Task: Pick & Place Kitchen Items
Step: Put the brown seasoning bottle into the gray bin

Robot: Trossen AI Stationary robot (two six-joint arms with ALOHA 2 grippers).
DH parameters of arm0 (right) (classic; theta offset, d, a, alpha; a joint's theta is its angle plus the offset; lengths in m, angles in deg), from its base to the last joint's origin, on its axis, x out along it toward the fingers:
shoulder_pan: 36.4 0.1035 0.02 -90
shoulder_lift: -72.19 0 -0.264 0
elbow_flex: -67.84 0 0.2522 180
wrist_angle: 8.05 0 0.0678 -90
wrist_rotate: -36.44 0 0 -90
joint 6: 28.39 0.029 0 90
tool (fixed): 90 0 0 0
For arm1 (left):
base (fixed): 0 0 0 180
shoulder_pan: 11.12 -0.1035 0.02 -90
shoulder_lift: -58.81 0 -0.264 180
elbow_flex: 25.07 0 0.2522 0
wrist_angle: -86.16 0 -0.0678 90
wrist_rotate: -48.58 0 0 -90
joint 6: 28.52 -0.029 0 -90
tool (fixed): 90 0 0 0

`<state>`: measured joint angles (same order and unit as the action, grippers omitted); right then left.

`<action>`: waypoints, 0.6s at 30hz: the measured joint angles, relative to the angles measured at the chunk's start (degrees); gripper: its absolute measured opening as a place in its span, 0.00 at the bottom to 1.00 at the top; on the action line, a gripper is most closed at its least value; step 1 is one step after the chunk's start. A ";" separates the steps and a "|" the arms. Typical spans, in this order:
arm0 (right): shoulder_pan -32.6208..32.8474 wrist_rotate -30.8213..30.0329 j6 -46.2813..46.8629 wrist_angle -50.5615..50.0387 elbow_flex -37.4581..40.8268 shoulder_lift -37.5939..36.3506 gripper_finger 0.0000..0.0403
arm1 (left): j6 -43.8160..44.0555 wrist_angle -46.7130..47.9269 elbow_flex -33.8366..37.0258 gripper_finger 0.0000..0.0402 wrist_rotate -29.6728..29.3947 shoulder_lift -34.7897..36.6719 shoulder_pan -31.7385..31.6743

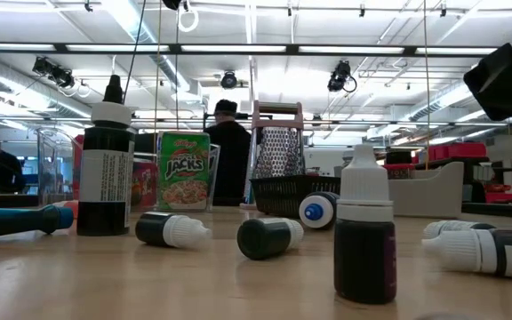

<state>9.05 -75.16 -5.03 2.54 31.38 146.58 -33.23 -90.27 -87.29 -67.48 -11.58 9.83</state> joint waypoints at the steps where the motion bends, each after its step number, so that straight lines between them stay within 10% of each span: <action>1: 0.00 0.72 -0.30 0.17 0.00 0.00 0.84 | 0.00 0.00 0.00 0.63 -0.02 0.00 0.00; 18: 0.02 4.79 -3.06 2.19 0.00 1.72 0.84 | 0.02 -1.16 0.02 0.63 -0.02 0.00 0.00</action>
<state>9.08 -70.37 -8.09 4.73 31.38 148.30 -33.21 -91.43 -87.27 -67.51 -11.58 9.83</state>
